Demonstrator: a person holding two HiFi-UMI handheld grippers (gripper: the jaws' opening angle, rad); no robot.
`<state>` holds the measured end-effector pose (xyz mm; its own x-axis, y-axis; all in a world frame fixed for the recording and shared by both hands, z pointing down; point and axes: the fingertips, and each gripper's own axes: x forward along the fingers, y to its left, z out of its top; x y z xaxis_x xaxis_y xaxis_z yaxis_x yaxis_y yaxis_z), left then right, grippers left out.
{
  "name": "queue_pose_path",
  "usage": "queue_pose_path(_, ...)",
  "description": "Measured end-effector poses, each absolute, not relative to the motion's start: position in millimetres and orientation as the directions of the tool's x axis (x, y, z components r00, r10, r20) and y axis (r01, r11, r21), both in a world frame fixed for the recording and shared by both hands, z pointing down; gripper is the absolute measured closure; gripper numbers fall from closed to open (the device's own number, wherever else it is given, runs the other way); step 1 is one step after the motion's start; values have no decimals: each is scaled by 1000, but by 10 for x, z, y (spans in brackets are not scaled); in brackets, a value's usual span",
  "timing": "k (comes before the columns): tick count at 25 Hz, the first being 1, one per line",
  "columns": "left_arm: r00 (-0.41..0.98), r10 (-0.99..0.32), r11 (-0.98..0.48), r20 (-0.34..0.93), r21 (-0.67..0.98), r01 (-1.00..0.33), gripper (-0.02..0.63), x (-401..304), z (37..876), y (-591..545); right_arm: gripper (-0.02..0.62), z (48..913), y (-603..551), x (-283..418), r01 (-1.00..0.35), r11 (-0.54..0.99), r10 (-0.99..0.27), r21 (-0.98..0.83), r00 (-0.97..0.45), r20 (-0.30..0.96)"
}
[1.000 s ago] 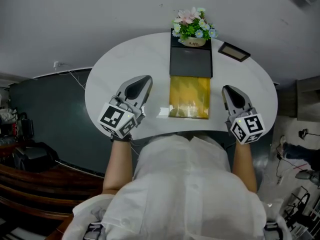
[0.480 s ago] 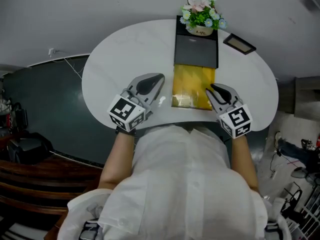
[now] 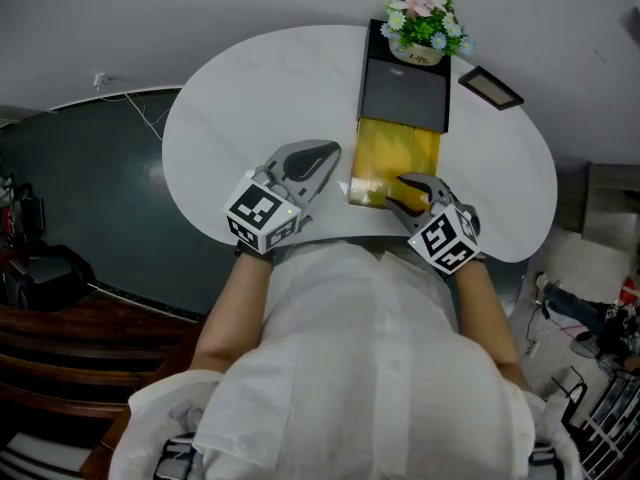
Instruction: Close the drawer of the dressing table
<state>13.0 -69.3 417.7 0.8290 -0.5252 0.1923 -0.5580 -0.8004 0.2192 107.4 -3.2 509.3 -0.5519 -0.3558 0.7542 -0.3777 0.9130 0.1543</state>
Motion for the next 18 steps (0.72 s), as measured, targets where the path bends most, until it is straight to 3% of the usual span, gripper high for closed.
queue_pose_path(4,828,-527,-797,193,227,-560,588,98,4212,-702,404,5287,58,961,-301,945,-276,130,-516,811)
queue_pose_path(11,833,-521,-796,189,245,-553,588,81,4264,-697,406,5538,258,831,-169,982,-150,80,-455,878)
queue_pose_path(18,836,-517,-797,185,251,-549,588,53,4267,-727,493,5742,379,838,-108,993,-86,49,-366,927)
